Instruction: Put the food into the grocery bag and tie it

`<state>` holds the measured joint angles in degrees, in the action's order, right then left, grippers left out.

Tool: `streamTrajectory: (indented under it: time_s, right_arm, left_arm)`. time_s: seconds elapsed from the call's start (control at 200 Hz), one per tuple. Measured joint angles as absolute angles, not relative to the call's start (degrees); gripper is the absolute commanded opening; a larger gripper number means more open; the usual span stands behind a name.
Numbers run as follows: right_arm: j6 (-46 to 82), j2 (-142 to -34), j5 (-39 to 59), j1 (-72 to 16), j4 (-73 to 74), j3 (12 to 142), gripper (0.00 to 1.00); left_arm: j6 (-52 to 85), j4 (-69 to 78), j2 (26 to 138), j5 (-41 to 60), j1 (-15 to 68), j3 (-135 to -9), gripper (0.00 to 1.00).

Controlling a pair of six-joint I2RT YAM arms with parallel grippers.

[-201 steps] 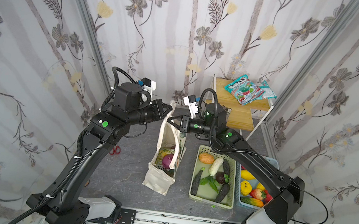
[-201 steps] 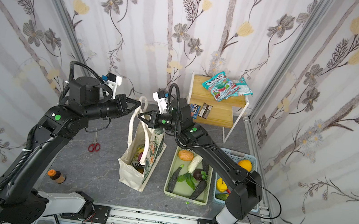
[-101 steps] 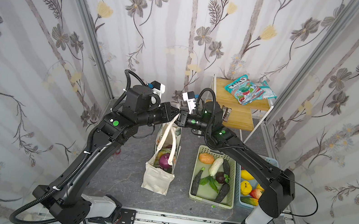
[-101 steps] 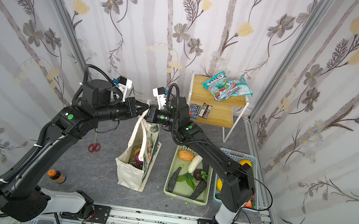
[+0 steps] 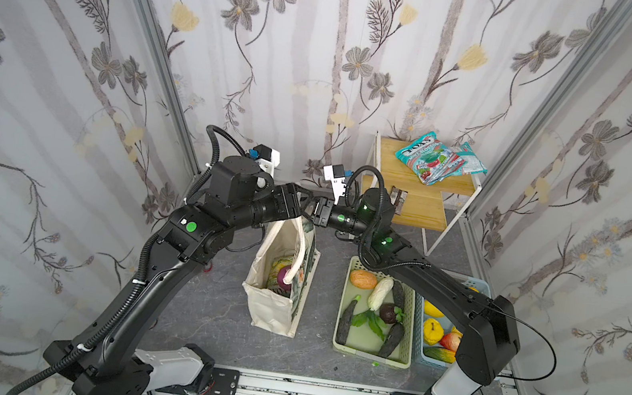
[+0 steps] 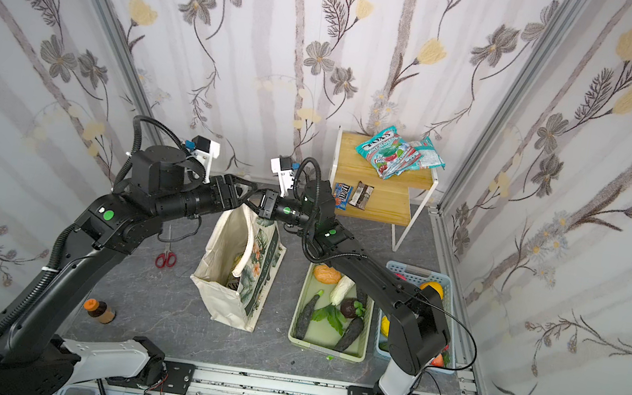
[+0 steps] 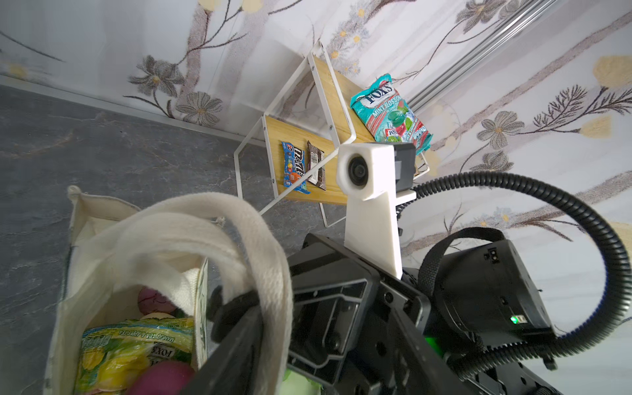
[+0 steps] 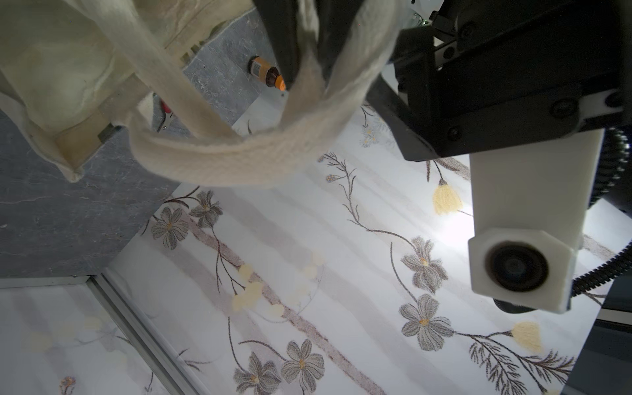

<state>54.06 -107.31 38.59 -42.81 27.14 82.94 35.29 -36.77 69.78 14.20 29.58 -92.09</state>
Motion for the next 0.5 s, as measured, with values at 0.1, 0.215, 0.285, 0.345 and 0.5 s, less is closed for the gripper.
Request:
streamTrajectory:
  time_s: [0.1, 0.215, 0.285, 0.345, 0.5]
  right_arm:
    - [55.13, -108.03, 38.65, -42.87, 29.56, 82.54, 0.12]
    - [56.42, -109.69, 39.00, -43.07, 32.77, 82.06, 0.13]
    - [57.04, -110.65, 39.59, -43.18, 35.03, 81.62, 0.14]
    - [57.47, -111.11, 40.14, -43.35, 36.40, 81.17, 0.14]
    - [57.67, -111.50, 40.60, -43.94, 39.11, 80.27, 0.14]
  left_arm:
    - [34.63, -37.34, 69.63, 13.67, 29.34, -91.57, 0.63]
    - [34.46, -38.63, 69.78, 13.43, 29.19, -91.44, 0.63]
    - [34.24, -39.27, 69.52, 13.04, 28.95, -91.44, 0.63]
    - [33.95, -40.23, 69.23, 12.36, 28.60, -91.44, 0.63]
    - [33.32, -43.07, 68.77, 10.09, 27.29, -91.57, 0.59]
